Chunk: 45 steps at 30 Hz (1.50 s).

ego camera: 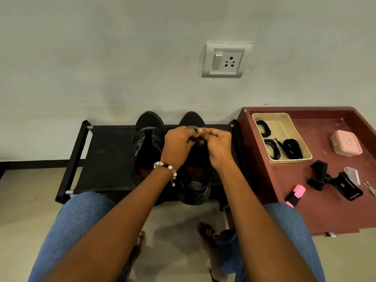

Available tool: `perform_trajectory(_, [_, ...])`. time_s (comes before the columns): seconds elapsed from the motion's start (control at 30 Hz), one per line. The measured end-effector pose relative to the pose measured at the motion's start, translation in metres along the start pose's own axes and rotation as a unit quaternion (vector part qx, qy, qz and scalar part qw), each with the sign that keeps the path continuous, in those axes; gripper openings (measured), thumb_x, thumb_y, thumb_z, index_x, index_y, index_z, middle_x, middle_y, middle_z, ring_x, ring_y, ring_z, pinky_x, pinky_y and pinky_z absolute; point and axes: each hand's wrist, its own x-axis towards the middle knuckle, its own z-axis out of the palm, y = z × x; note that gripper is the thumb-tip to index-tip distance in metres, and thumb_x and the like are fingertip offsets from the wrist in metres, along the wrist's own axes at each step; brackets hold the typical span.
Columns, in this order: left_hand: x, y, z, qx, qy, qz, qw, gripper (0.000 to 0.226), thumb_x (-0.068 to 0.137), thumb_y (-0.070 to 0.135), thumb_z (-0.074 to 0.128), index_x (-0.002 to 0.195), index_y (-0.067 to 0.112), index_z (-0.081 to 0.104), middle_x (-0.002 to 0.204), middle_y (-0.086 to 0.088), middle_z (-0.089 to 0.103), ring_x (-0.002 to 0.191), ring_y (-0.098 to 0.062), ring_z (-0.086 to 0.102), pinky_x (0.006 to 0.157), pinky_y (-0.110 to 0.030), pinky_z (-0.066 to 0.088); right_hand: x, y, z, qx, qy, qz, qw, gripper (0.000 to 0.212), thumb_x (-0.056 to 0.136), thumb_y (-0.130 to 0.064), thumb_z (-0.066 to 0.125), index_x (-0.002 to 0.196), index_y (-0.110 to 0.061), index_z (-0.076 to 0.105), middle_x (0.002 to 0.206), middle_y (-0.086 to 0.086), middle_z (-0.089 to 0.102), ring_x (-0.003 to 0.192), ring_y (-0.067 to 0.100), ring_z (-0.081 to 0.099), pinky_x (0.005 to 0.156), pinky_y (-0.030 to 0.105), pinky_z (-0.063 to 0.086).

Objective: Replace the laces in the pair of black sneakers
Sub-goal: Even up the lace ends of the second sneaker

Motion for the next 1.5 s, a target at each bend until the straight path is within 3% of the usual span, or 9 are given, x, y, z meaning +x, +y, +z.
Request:
perform_trajectory(0.17, [-0.004,-0.003,0.0,0.192,-0.041,0.075,0.978,0.012,0.07,0.002,0.077,0.082,0.005,0.074,0.07,-0.011,0.061,0.056,-0.029,0.06,0.047,-0.03,0.049,-0.005,-0.016,-0.002,0.018,-0.056,0.037,0.998,0.01,0.091,0.004,0.061,0.096,0.001,0.069,0.083,0.015,0.069,0.07,0.019,0.064,0.066,0.027,0.056])
perform_trajectory(0.27, [0.004,-0.003,0.0,0.229,-0.101,0.03,0.968,0.007,0.083,0.004,0.069,0.089,0.0,0.071,0.083,-0.016,0.061,0.073,-0.033,0.061,0.058,-0.032,0.043,-0.001,-0.02,-0.01,-0.096,-0.09,0.003,0.991,0.041,0.084,0.013,0.064,0.123,0.002,0.058,0.094,0.012,0.069,0.086,0.023,0.068,0.084,0.032,0.057])
perform_trajectory(0.43, [0.02,0.001,-0.015,-0.008,-0.225,-0.157,0.961,0.022,0.097,0.019,0.053,0.089,0.006,0.069,0.079,-0.009,0.064,0.073,-0.021,0.057,0.07,-0.032,0.044,-0.001,-0.021,-0.015,-0.305,-0.09,-0.12,0.941,0.037,0.079,0.009,0.071,0.112,-0.007,0.068,0.091,0.003,0.068,0.079,0.008,0.064,0.089,0.028,0.056])
perform_trajectory(0.57, [0.02,0.004,-0.021,-0.234,-0.272,-0.349,0.866,0.028,0.099,0.015,0.05,0.075,0.011,0.063,0.063,-0.006,0.049,0.055,-0.015,0.043,0.053,-0.028,0.036,-0.006,-0.02,-0.012,-0.366,-0.094,-0.193,0.905,0.027,0.081,0.01,0.065,0.099,-0.01,0.07,0.092,-0.002,0.068,0.074,-0.003,0.057,0.071,0.002,0.045])
perform_trajectory(0.8, [0.022,0.008,-0.022,-0.362,-0.217,-0.493,0.761,0.017,0.099,0.012,0.05,0.083,0.008,0.056,0.069,-0.004,0.05,0.054,-0.013,0.039,0.047,-0.024,0.03,-0.01,-0.019,-0.014,-0.314,-0.112,-0.21,0.919,0.03,0.076,0.012,0.071,0.088,-0.015,0.066,0.085,0.008,0.067,0.068,0.019,0.063,0.07,0.021,0.058])
perform_trajectory(0.93, [0.023,0.009,-0.026,-0.355,-0.188,-0.508,0.761,0.015,0.093,0.013,0.061,0.08,0.005,0.063,0.065,-0.004,0.054,0.053,-0.012,0.044,0.044,-0.02,0.037,-0.009,-0.019,-0.014,-0.289,-0.087,-0.21,0.93,0.014,0.077,-0.001,0.077,0.085,-0.011,0.074,0.079,-0.004,0.071,0.069,0.001,0.066,0.074,0.017,0.055])
perform_trajectory(1.13, [0.027,0.007,-0.027,-0.306,-0.13,-0.5,0.8,0.019,0.09,0.018,0.068,0.082,0.001,0.07,0.071,-0.008,0.066,0.061,-0.018,0.06,0.062,-0.029,0.056,-0.013,-0.016,-0.01,-0.286,-0.045,-0.162,0.943,0.001,0.085,-0.013,0.072,0.086,-0.013,0.072,0.08,-0.001,0.071,0.079,0.012,0.067,0.08,0.03,0.056])
perform_trajectory(1.3, [0.018,-0.004,-0.026,0.045,-0.115,-0.344,0.931,0.03,0.09,0.026,0.064,0.079,-0.001,0.071,0.074,-0.015,0.067,0.078,-0.029,0.065,0.07,-0.035,0.053,-0.011,-0.009,-0.021,-0.283,0.035,-0.006,0.958,0.021,0.084,-0.02,0.068,0.065,-0.011,0.065,0.071,-0.003,0.065,0.078,0.018,0.061,0.089,0.045,0.047])
perform_trajectory(1.5, [-0.003,0.01,-0.017,0.307,-0.161,-0.161,0.924,0.022,0.099,0.013,0.044,0.095,0.002,0.063,0.097,-0.016,0.064,0.098,-0.032,0.059,0.076,-0.033,0.045,-0.013,-0.01,-0.02,-0.276,0.092,0.085,0.953,0.022,0.08,-0.004,0.058,0.063,-0.009,0.046,0.07,0.005,0.049,0.068,0.022,0.047,0.072,0.04,0.033])
